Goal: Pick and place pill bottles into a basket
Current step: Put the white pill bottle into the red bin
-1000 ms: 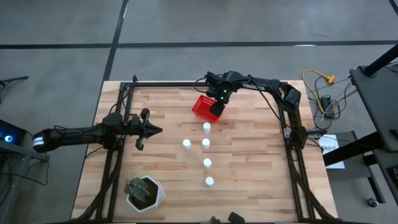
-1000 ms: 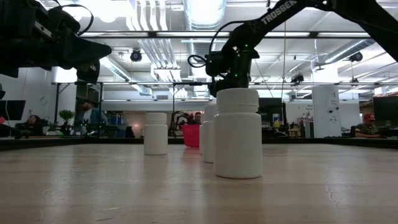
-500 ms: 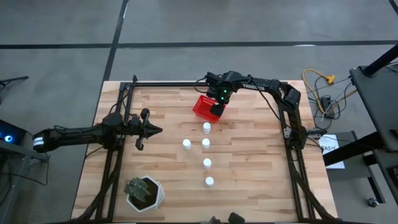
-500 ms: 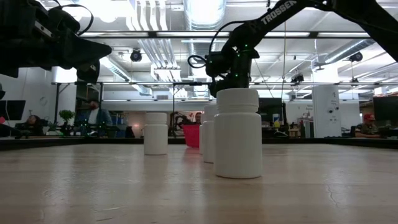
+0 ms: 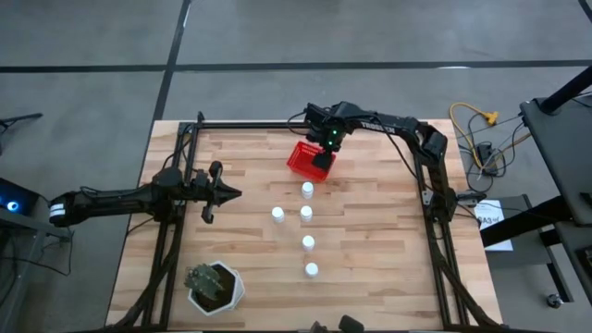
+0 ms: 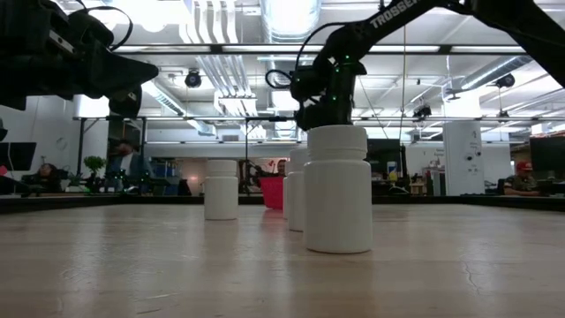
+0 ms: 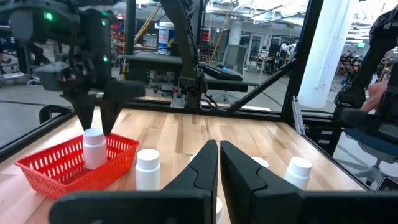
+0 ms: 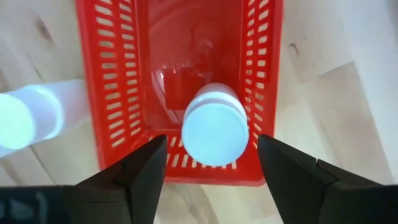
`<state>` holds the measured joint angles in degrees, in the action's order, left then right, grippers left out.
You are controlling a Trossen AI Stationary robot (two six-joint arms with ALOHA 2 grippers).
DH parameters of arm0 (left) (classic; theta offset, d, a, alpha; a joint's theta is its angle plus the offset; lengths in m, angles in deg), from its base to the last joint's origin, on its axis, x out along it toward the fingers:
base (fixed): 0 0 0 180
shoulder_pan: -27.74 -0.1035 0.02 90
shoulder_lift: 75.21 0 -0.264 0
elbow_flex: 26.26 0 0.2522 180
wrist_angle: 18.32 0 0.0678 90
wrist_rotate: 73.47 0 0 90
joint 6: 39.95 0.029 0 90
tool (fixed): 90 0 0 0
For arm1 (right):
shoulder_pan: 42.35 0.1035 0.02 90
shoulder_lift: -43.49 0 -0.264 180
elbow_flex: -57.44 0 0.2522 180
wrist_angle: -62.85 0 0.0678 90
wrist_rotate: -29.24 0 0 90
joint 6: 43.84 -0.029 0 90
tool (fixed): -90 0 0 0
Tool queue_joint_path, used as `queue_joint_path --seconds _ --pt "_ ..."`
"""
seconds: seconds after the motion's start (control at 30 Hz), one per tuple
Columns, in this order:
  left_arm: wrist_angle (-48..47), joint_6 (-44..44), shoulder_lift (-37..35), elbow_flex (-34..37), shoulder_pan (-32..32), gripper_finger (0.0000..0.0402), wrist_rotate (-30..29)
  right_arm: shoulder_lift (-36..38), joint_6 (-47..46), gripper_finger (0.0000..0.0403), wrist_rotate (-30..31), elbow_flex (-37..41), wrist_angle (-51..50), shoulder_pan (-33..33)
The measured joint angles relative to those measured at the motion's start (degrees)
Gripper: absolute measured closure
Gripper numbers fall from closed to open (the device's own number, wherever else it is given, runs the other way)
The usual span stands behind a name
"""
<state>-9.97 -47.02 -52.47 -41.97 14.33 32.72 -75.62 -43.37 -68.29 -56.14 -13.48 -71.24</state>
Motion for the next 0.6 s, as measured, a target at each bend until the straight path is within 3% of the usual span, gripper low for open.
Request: queue_joint_path --seconds 0.33,0.6 --pt "5.1 -0.2 0.0 0.0 0.0 0.0401 0.0 0.1 0.9 0.0168 -2.5 -12.7 -10.8 1.5" --pt "10.4 -5.1 0.0 0.0 0.0 0.0401 -0.1 2.1 -0.3 0.0175 -4.7 -19.3 -9.1 6.6"
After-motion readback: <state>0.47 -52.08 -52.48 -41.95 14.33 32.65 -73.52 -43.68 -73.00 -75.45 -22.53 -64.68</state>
